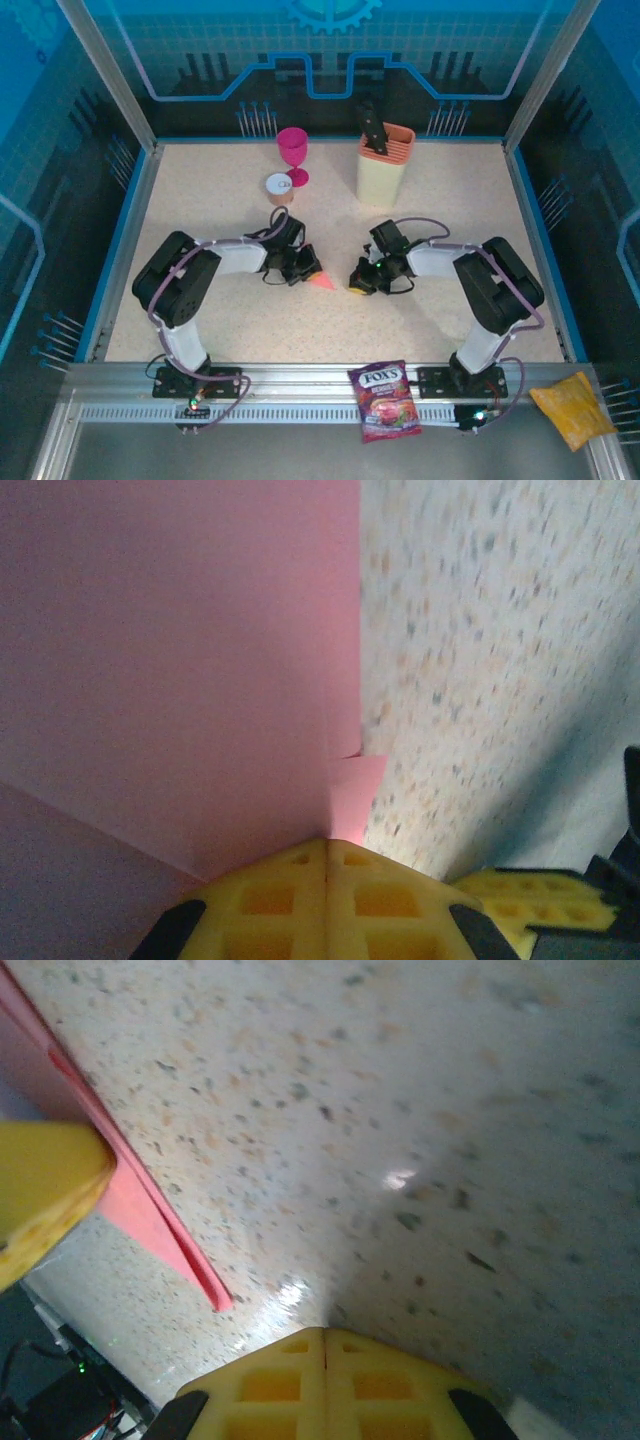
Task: Fold a paper plane with a square sheet of paper (pick it up from the middle)
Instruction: Fourth fold the wing at the center of the table.
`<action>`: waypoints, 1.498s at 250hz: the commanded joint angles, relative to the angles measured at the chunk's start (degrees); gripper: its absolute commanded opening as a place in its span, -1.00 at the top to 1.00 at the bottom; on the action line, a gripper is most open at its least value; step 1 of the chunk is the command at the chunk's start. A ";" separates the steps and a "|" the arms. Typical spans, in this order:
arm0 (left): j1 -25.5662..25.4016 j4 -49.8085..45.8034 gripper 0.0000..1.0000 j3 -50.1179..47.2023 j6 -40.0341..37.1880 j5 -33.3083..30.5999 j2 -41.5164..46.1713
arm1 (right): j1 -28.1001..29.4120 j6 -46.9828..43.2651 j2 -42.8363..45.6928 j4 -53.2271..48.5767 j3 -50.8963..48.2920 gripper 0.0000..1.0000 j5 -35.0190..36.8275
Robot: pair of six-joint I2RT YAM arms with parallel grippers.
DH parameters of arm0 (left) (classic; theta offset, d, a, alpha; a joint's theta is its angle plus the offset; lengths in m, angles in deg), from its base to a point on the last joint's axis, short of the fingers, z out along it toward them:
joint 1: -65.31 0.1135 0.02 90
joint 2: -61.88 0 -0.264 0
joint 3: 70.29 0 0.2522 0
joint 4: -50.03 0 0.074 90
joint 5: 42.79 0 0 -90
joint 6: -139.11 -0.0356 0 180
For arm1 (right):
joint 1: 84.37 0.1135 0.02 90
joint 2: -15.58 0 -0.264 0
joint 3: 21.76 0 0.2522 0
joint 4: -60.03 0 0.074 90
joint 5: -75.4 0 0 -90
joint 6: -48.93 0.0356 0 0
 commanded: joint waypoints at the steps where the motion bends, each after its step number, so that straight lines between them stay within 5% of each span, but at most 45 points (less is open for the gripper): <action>1: -0.84 -1.12 0.92 -2.01 2.29 0.20 0.22 | 0.63 0.85 0.43 -5.64 1.75 1.00 1.70; 124: -1.44 -0.53 0.93 -0.73 2.41 0.18 -1.24 | 8.53 3.99 -6.35 -1.37 10.07 1.00 0.17; 221: -1.24 -1.04 0.94 0.55 2.47 0.20 -0.17 | 6.85 10.34 -13.82 -0.61 5.95 1.00 2.63; 288: 3.34 -2.95 0.67 3.96 0.41 -0.08 -0.13 | 5.19 8.91 -14.65 -5.92 3.58 1.00 5.43; 375: 9.13 -5.89 0.65 6.93 -5.05 -0.06 -2.55 | 4.73 8.46 -16.81 -5.78 2.28 1.00 6.31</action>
